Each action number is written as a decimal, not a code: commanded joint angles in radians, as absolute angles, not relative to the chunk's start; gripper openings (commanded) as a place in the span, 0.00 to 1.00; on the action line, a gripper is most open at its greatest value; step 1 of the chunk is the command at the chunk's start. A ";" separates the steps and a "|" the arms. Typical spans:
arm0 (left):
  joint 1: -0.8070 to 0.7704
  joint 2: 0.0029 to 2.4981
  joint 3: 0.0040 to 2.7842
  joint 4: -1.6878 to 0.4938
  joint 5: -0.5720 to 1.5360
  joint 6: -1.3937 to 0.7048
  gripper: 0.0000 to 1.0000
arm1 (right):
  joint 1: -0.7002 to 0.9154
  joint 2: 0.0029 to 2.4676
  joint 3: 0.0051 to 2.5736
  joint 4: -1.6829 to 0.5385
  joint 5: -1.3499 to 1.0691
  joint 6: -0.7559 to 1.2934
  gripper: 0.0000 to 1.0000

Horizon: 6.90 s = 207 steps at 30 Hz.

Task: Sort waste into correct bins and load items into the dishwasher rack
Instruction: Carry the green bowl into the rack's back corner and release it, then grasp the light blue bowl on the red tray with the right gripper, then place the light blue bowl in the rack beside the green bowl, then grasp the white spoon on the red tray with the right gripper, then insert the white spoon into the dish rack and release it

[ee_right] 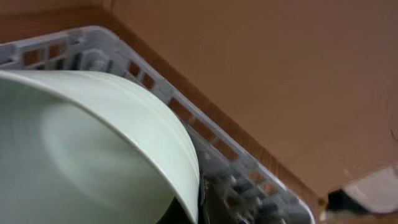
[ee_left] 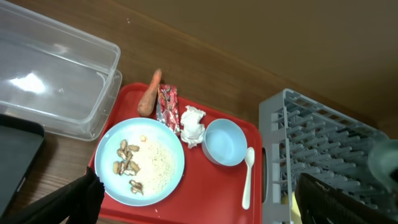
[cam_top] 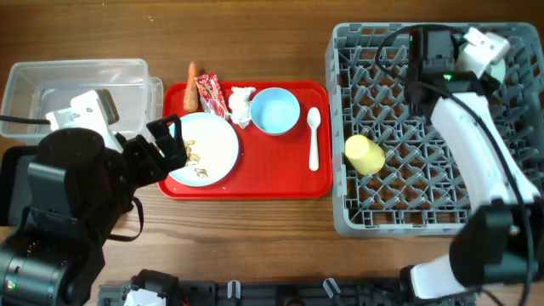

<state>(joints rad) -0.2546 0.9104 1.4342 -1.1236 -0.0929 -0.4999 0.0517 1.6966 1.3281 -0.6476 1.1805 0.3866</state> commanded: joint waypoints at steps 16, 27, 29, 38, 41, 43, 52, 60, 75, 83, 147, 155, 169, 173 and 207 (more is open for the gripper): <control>-0.249 0.906 1.434 -1.120 -0.106 -0.502 1.00 | 0.143 1.908 1.334 -0.469 1.072 -0.078 0.04; -0.249 0.906 1.434 -1.120 -0.106 -0.503 1.00 | 0.240 1.839 1.338 -0.562 1.089 -0.023 0.54; -0.249 0.906 1.434 -1.120 -0.106 -0.503 1.00 | 0.250 1.784 1.338 -0.562 1.024 -0.022 0.57; -0.249 0.906 1.434 -1.120 -0.106 -0.503 1.00 | 0.440 1.577 1.338 -0.611 0.196 0.130 0.58; -0.249 0.906 1.434 -1.120 -0.106 -0.503 1.00 | 0.519 1.629 1.335 -0.582 0.007 0.279 0.57; -0.249 0.906 1.434 -1.120 -0.106 -0.503 1.00 | 0.547 1.707 1.335 -0.562 0.009 0.366 0.58; -0.249 0.906 1.434 -1.120 -0.106 -0.502 1.00 | 0.524 2.010 1.335 -0.355 0.104 0.538 0.55; -0.249 0.906 1.434 -1.120 -0.106 -0.502 1.00 | 0.522 1.976 1.339 -0.409 0.112 0.548 0.04; -0.249 0.906 1.434 -1.120 -0.106 -0.503 1.00 | 0.255 1.481 1.333 -0.430 1.264 0.081 0.04; -0.249 0.906 1.434 -1.120 -0.106 -0.502 1.00 | -0.038 1.674 1.333 -0.265 1.291 -0.241 0.04; -0.249 0.906 1.434 -1.120 -0.106 -0.503 1.00 | 0.673 1.691 1.287 -0.651 0.070 0.377 0.72; -0.249 0.906 1.434 -1.120 -0.106 -0.503 1.00 | 0.536 1.935 1.288 -0.629 0.163 0.472 0.65; -0.249 0.906 1.434 -1.120 -0.106 -0.503 1.00 | 0.513 2.001 1.288 -0.683 -0.003 0.369 0.20; -0.249 0.906 1.434 -1.120 -0.106 -0.503 1.00 | 0.520 1.972 1.292 -0.689 -0.030 0.342 0.04; -0.249 0.906 1.434 -1.120 -0.106 -0.503 1.00 | 0.296 1.294 1.292 -0.732 -0.101 0.160 0.60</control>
<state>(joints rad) -0.2546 0.9104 1.4334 -1.1221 -0.0929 -0.4999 0.2916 1.4338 1.2823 -0.7097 0.0238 0.1596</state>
